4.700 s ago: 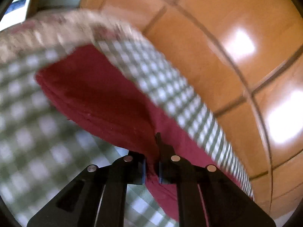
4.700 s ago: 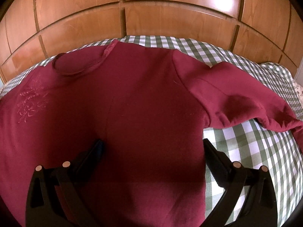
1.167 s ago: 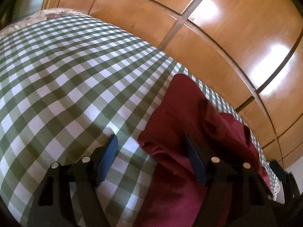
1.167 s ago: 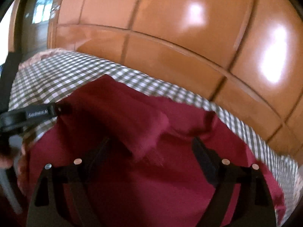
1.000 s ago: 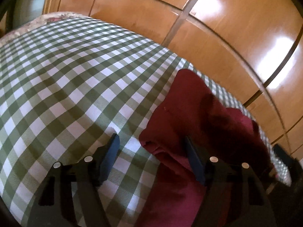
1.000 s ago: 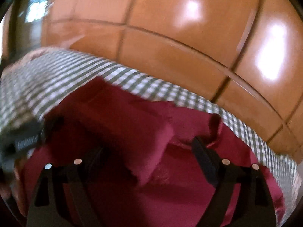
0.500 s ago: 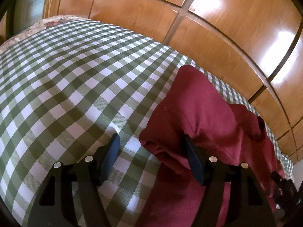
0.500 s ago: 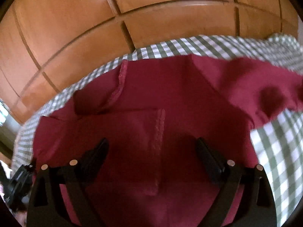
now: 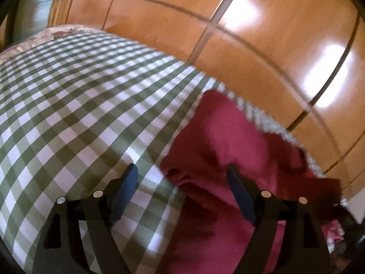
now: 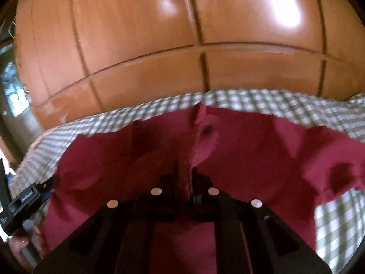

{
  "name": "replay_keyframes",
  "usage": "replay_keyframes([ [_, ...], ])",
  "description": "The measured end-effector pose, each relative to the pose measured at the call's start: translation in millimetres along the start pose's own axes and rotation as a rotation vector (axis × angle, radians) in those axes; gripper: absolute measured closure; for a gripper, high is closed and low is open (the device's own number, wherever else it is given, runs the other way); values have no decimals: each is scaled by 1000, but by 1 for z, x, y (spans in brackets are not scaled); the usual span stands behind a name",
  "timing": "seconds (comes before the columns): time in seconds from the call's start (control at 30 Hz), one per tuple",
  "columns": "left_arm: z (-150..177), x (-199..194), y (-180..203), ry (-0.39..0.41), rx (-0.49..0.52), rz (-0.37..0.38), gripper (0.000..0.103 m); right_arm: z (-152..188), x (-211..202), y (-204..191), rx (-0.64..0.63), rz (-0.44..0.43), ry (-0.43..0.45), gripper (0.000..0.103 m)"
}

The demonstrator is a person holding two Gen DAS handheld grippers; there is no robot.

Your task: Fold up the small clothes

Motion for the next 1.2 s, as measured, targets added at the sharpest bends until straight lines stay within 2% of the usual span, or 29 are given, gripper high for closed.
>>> replay_keyframes([
  [0.13,5,6,2,-6,53,-75,24,29,26,14,64,-1,-112,91],
  [0.23,5,7,2,-8,54,-79,24,37,32,20,113,-11,-129,76],
  [0.3,5,8,2,-10,51,-75,24,36,31,24,128,-20,-123,60],
  [0.33,5,8,2,-10,52,-74,24,35,30,24,137,-28,-115,56],
  [0.4,5,7,2,-10,46,-66,24,33,22,27,158,-30,-88,39],
  [0.43,5,6,1,-10,41,-59,24,31,9,31,182,-28,-57,38],
  [0.5,4,5,0,-9,30,-44,24,30,-8,44,245,-30,7,37],
  [0.6,3,4,0,-9,27,-40,24,39,-24,73,343,0,19,38],
  [0.63,3,4,0,-10,26,-39,24,47,-30,89,401,4,16,40],
  [0.7,3,3,0,-10,26,-38,22,56,-37,110,468,-9,21,51],
  [0.77,4,3,1,-11,26,-37,22,67,-49,136,524,26,17,48],
  [0.93,4,3,2,-13,28,-35,21,96,-75,209,688,141,41,48],
  [1.07,4,3,1,-14,29,-35,20,125,-90,265,875,170,74,49],
  [1.2,4,3,2,-13,30,-36,20,134,-101,311,933,232,96,49],
])
Point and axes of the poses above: each gripper's, at about its wrist camera, not at the fingertips, and x roughly the way its jaws point, y to its right, z to its underside, the point moved 10 cm from there along x, roughly the way its jaws point, and after that the axes turned 13 degrees about -x, right-handed, at the moved point
